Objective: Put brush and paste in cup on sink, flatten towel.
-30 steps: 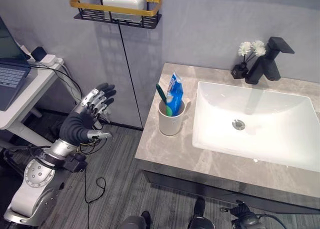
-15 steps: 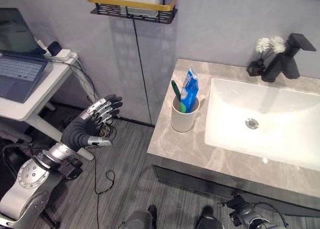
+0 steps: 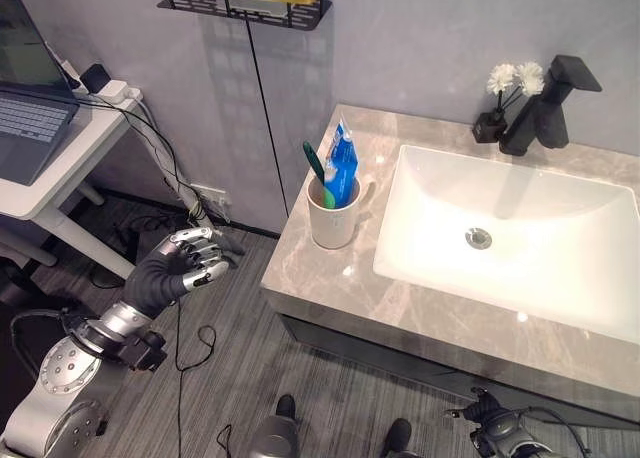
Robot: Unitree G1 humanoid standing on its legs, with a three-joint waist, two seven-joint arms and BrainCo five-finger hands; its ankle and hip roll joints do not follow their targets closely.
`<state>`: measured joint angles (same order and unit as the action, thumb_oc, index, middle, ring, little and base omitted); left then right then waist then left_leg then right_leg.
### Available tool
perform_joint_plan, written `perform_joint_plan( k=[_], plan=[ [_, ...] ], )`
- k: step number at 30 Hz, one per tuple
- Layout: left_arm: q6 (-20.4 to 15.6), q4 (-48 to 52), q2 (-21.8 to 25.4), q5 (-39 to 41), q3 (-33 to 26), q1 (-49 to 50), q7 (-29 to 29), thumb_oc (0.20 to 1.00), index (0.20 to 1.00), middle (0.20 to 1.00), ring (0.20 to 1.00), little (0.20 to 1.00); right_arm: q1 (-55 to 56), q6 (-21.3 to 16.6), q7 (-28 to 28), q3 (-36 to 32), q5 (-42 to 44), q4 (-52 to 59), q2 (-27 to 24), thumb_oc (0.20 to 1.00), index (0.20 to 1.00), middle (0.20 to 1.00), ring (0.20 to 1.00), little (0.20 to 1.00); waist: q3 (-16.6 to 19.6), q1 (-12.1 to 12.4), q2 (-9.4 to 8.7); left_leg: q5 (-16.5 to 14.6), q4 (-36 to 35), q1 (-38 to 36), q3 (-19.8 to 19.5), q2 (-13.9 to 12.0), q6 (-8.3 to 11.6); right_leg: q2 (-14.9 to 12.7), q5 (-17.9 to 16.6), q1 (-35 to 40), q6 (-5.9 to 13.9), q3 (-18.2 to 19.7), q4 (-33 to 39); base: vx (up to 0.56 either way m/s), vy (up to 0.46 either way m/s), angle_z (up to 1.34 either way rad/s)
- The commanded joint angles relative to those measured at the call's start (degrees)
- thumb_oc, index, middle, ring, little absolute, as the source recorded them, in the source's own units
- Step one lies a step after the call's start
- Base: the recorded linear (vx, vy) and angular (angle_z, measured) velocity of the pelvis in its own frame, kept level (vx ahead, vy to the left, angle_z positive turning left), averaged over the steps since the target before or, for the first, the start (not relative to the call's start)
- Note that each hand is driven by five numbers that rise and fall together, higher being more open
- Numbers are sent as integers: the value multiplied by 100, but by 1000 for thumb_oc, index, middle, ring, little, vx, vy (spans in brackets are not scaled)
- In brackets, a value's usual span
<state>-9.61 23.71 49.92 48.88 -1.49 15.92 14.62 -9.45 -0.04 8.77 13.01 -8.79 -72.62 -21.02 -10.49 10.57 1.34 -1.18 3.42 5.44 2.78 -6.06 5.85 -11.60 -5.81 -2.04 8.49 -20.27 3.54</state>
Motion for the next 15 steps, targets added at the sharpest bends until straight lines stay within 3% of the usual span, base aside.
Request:
perform_joint_plan(
  k=[1, 15],
  plan=[
    [-155, 282, -123, -144, -47, -88, -93, 200, 200, 200, 200, 200, -221, -103, 217, 225, 62, 183, -93, 1000, 1000, 1000, 1000, 1000, -151, -124, 73, 359, -37, 283, -131, -27, -36, -114, 413, -141, 88, 223, -650, 1, -70, 7],
    [-135, -7, -198, -538, 294, 3, -87, 200, 200, 200, 200, 200, -66, -149, 360, 163, 253, 295, -89, 1000, 1000, 1000, 1000, 1000, -198, -393, 365, 653, -496, 206, 104, -228, 132, 80, 406, -448, 25, 353, -603, 20, -40, -4]
  ],
)
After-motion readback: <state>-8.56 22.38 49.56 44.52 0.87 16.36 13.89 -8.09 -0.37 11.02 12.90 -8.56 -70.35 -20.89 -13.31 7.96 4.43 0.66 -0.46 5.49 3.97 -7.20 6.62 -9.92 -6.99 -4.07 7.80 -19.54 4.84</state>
